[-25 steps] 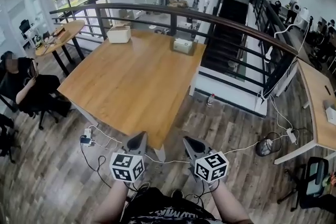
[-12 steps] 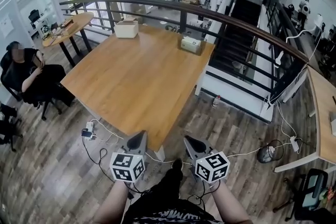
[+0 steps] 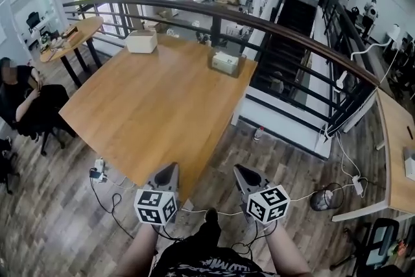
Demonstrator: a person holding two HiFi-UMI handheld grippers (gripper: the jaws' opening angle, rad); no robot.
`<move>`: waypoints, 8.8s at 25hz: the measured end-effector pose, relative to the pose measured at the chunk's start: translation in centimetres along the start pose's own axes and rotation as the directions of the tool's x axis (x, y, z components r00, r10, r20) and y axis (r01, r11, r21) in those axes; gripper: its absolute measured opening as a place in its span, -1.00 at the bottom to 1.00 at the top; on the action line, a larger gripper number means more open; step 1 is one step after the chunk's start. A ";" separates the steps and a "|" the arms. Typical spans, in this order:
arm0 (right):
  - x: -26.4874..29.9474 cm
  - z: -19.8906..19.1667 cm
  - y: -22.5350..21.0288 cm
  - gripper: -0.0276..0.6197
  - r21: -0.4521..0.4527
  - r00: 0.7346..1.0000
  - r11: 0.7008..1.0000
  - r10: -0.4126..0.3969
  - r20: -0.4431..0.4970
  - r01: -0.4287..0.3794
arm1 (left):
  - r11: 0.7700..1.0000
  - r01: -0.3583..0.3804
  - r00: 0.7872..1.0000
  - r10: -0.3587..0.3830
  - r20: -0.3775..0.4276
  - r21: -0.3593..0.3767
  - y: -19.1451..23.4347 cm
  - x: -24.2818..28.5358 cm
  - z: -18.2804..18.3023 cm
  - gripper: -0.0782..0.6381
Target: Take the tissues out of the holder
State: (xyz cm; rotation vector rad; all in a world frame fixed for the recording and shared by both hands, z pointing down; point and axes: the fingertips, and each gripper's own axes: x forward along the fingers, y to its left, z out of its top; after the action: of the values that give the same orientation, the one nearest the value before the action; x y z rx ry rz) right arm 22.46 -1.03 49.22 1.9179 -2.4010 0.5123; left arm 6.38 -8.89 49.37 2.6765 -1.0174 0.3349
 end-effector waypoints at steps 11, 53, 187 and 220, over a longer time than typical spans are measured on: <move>10.8 3.5 -6.4 -0.86 0.005 0.996 0.998 0.056 -0.066 -0.056 | 0.997 -0.046 0.999 0.045 -0.019 -0.062 4.9 9.6 2.7 -0.74; 34.0 12.8 -23.0 -0.86 -0.004 0.980 0.985 0.170 -0.100 -0.171 | 0.968 -0.234 0.965 0.242 0.102 -0.085 15.8 29.5 13.8 -0.74; 38.4 22.5 -23.4 -0.83 -0.525 0.982 0.832 0.114 -0.152 -0.178 | 0.954 -0.276 0.954 0.286 0.088 -0.117 11.7 29.5 16.5 -0.74; 19.7 10.6 -6.1 -0.84 -0.481 0.978 0.853 0.151 -0.146 -0.204 | 0.978 -0.185 0.969 0.199 0.145 -0.100 5.0 13.8 9.7 -0.74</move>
State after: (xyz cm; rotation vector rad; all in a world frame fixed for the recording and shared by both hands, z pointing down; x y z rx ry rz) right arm 25.47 -23.67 45.09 1.4264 -2.3523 -0.0154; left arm 14.21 -24.07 45.18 2.5642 -1.3113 0.1171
